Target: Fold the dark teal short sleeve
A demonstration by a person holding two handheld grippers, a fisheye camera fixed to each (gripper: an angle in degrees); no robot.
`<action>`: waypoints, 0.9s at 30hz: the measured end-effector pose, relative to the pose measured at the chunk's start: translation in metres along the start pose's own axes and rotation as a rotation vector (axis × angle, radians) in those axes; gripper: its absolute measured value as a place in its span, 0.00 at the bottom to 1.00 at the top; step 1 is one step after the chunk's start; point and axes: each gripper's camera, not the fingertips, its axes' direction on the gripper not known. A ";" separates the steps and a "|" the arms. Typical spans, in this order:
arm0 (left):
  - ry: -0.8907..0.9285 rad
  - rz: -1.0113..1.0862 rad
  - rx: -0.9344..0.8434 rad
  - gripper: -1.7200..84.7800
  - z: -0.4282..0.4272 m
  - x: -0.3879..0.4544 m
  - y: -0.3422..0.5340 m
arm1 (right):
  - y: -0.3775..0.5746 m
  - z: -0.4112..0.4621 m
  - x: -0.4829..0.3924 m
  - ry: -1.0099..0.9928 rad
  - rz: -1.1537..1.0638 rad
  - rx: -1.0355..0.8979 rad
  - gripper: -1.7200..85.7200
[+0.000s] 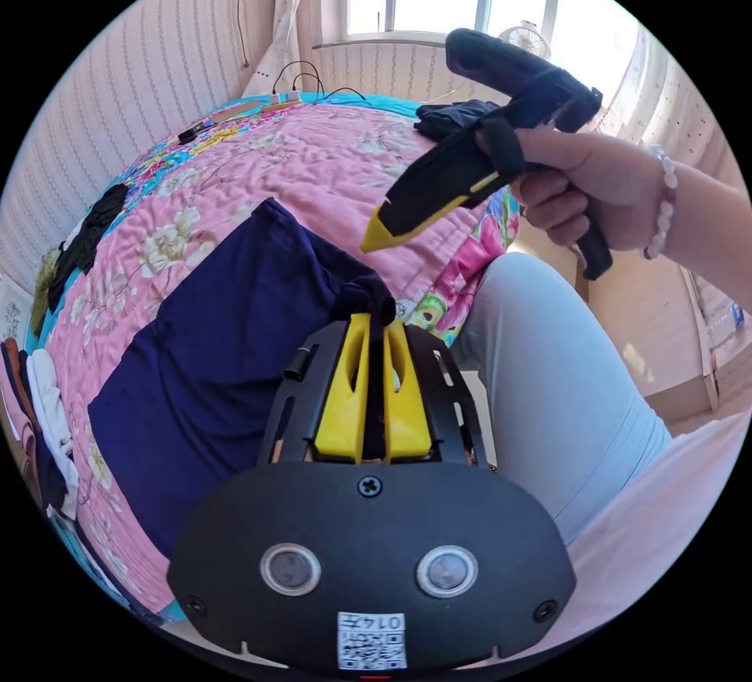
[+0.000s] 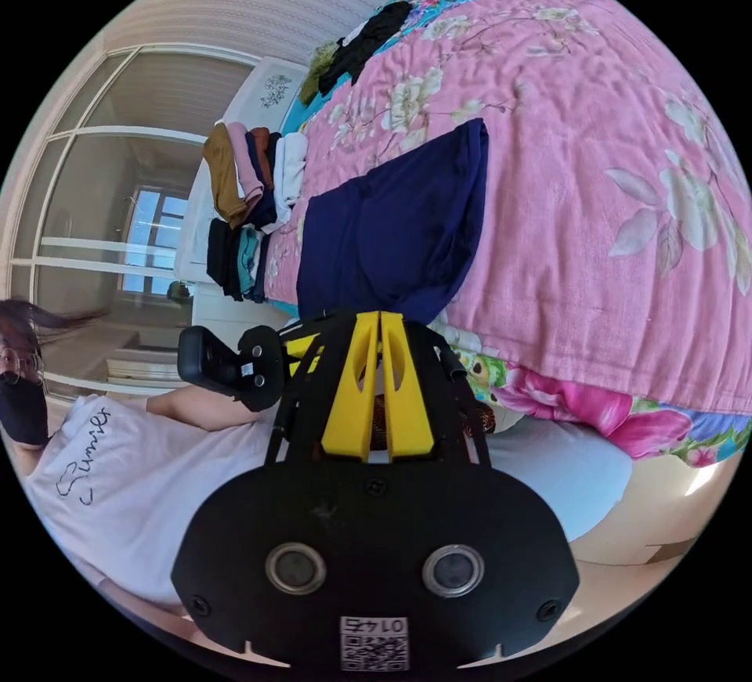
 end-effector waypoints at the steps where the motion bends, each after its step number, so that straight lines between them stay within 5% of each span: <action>1: 0.015 -0.004 -0.007 0.02 0.000 -0.003 0.003 | -0.009 -0.007 0.009 0.025 0.022 0.066 0.05; 9: 0.059 0.017 -0.012 0.02 0.004 -0.018 0.026 | -0.080 0.015 0.058 0.035 0.208 0.280 0.17; 21: 0.134 -0.131 0.108 0.02 -0.022 -0.074 0.081 | -0.143 0.065 0.032 0.164 0.110 0.086 0.03; 27: 0.056 -0.264 0.209 0.02 -0.065 -0.115 0.145 | -0.163 0.097 -0.052 0.046 -0.121 0.071 0.02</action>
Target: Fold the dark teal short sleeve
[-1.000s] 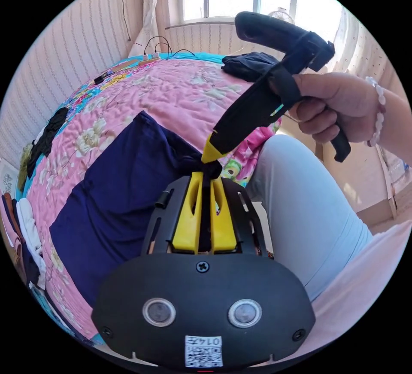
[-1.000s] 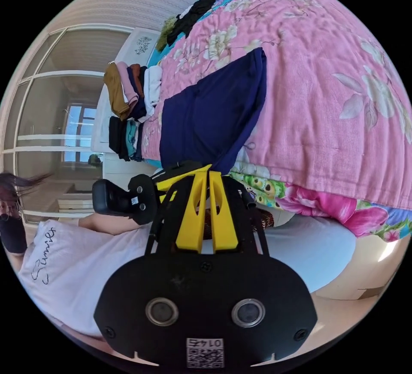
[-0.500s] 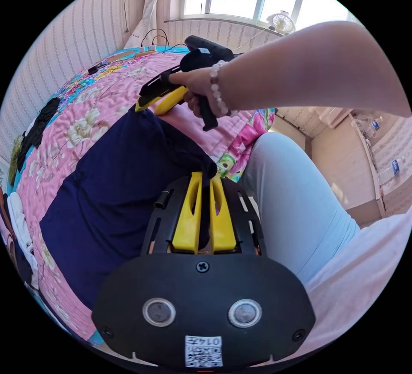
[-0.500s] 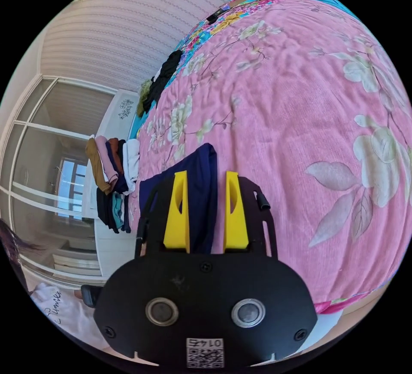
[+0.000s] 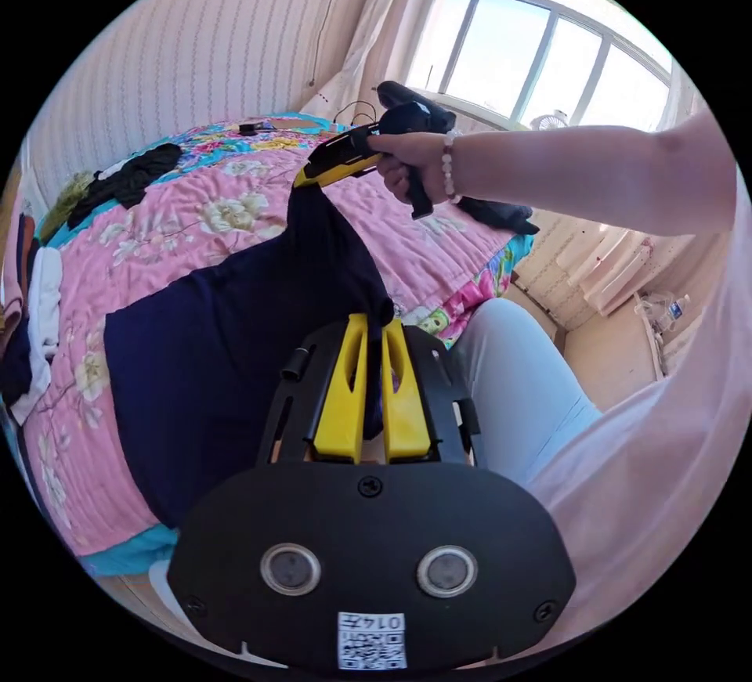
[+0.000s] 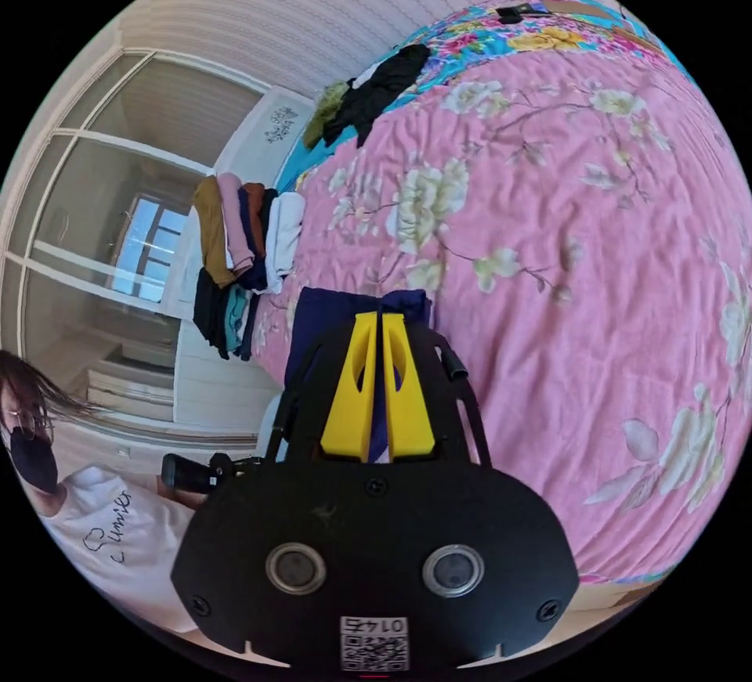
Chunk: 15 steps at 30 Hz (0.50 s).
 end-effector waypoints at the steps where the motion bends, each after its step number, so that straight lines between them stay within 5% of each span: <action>1: -0.008 -0.023 0.009 0.02 -0.005 -0.006 0.005 | -0.008 0.015 -0.022 0.002 -0.050 -0.023 0.02; 15: -0.133 -0.623 0.031 0.03 -0.078 -0.167 0.125 | -0.063 0.277 -0.203 0.160 -0.194 -0.319 0.03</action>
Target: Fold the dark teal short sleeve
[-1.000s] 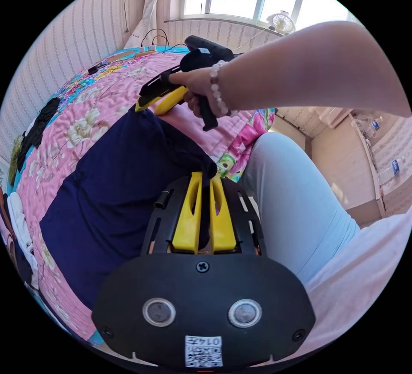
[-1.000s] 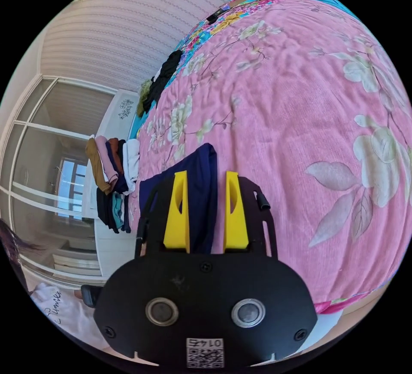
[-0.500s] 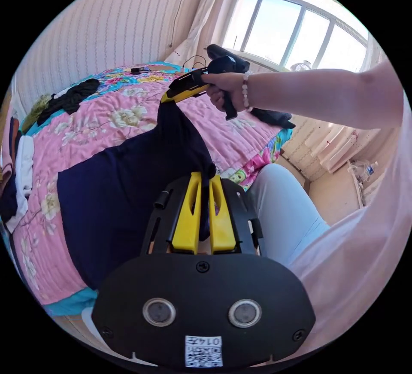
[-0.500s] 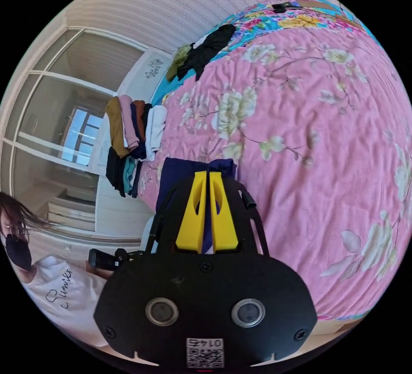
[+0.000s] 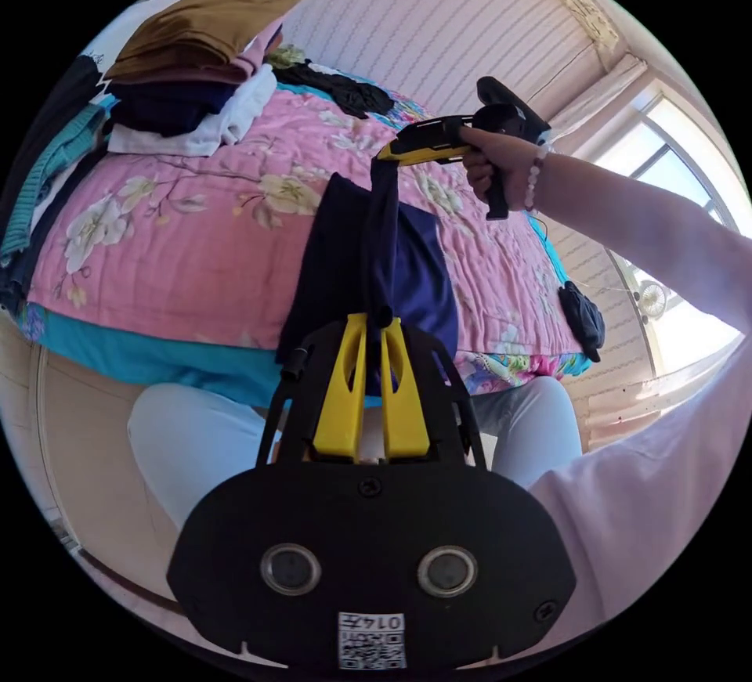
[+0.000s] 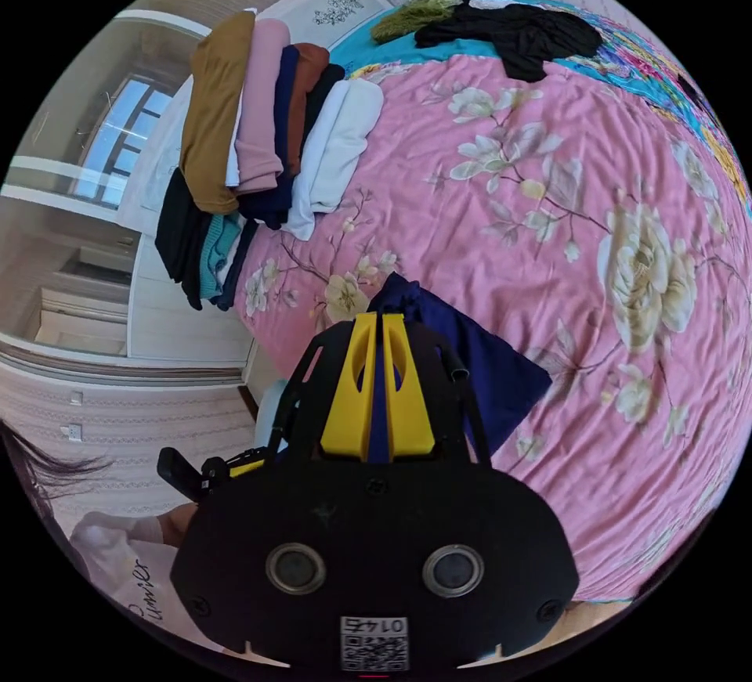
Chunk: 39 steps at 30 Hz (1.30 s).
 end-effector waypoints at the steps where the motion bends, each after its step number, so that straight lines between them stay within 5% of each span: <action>1: -0.004 -0.010 -0.045 0.04 0.001 -0.012 -0.001 | -0.009 0.020 -0.011 0.010 0.002 -0.035 0.03; 14: -0.011 -0.011 -0.259 0.09 -0.004 -0.064 -0.001 | -0.043 0.080 -0.076 0.052 -0.152 -0.098 0.07; 20: -0.091 0.025 -0.238 0.10 -0.009 -0.066 -0.008 | -0.043 0.095 -0.096 0.204 -0.211 -0.130 0.08; 30: 0.020 0.022 -0.286 0.15 0.029 -0.061 -0.059 | -0.041 0.156 -0.140 0.426 -0.382 -0.300 0.18; 39: -0.033 0.125 -0.318 0.04 0.037 -0.023 -0.074 | -0.007 0.114 -0.162 0.397 -0.452 -0.303 0.05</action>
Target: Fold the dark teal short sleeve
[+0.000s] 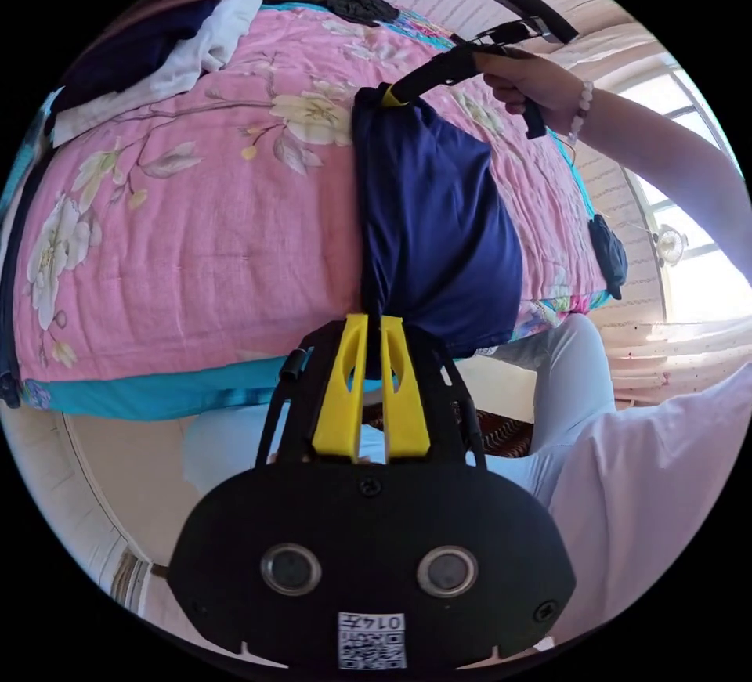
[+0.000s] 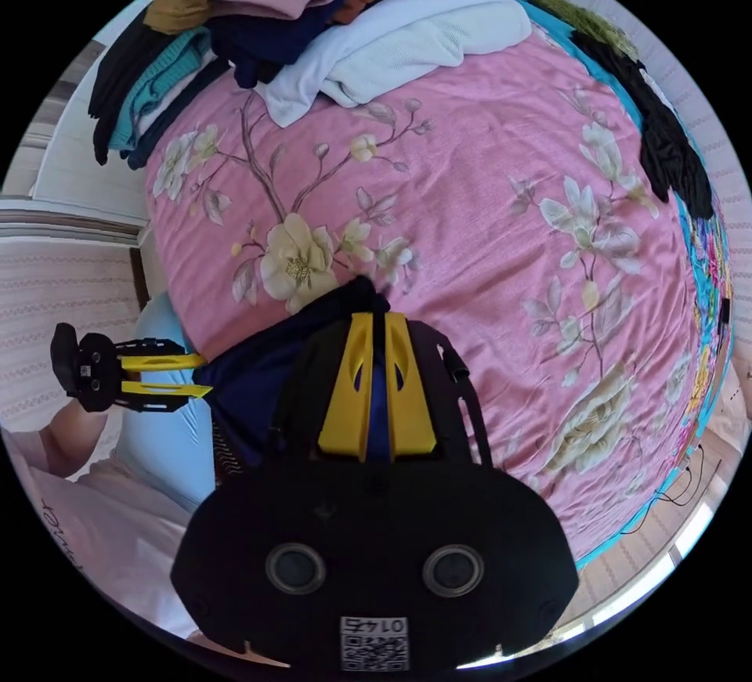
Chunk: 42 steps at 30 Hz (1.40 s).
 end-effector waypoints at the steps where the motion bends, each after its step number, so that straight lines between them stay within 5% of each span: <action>1: -0.020 0.017 0.012 0.04 -0.002 0.006 0.000 | 0.015 -0.016 0.001 -0.017 0.008 0.046 0.04; 12: 0.081 0.335 0.297 0.01 -0.088 0.152 0.019 | 0.277 -0.190 0.029 -0.222 0.265 0.574 0.03; 24: 0.419 0.827 0.207 0.01 -0.086 0.365 -0.039 | 0.654 -0.321 -0.014 -0.047 0.759 1.014 0.03; 35: 0.597 1.074 0.150 0.02 -0.017 0.634 -0.162 | 0.916 -0.417 0.000 0.263 1.218 0.967 0.04; 42: 0.371 0.670 0.135 0.08 0.061 0.741 -0.319 | 0.967 -0.448 0.186 0.328 1.480 0.740 0.09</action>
